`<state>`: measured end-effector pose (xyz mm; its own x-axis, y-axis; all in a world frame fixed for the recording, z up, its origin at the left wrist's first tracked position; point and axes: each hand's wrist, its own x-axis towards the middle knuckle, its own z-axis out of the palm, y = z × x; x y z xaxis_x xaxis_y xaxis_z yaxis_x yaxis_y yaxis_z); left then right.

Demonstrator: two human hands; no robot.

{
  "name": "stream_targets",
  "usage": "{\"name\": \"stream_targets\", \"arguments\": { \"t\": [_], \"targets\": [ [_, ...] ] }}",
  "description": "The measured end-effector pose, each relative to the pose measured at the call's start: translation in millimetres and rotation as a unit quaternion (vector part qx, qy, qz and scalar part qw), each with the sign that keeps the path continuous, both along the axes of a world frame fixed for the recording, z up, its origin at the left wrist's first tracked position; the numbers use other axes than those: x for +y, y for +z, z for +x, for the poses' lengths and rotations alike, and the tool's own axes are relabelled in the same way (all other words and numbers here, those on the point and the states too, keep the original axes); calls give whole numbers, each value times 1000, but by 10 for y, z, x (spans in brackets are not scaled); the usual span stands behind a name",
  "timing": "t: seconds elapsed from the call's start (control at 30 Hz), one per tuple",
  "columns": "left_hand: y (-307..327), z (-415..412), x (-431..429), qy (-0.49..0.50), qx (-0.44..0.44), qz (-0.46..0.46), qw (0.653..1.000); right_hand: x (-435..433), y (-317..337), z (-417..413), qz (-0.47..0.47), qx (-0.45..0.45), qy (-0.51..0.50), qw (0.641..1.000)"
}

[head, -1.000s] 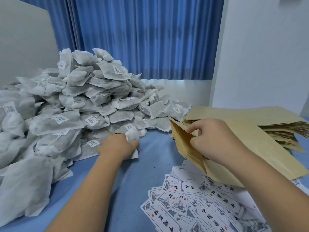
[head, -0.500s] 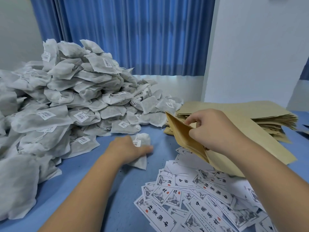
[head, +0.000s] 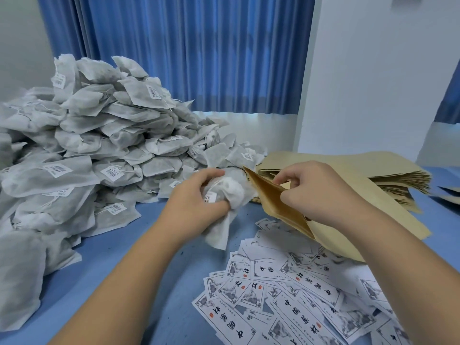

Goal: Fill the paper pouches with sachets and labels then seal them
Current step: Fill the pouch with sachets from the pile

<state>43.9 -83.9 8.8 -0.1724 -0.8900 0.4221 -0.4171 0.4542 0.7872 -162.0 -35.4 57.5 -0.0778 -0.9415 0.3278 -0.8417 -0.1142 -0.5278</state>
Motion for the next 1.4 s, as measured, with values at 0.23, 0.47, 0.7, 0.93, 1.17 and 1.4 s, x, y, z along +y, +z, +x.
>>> {"name": "stream_targets", "arguments": {
  "t": [0.23, 0.47, 0.7, 0.93, 1.17, 1.4],
  "targets": [
    [61, -258, 289, -137, 16, -34, 990, 22, 41, -3, 0, -11, 12, 1000],
    [79, -286, 303, -133, -192, -77, 969, 64, 78, 50, 1, -56, 42, 998],
    [8, -445, 263, -57, -213, -113, 969, 115, 77, 237, 15, -55, 96, 994],
    [15, -437, 234, 139, -60, -25, 988, 121, 91, 226, -9, -94, 77, 993],
    [116, -379, 388, -165, -155, -15, 974, 61, 43, 159, -46, -101, 13, 994],
    [59, -306, 332, -226, 25, 86, 970, 83, 67, 94, -49, -127, 23, 990]
  ]
}}
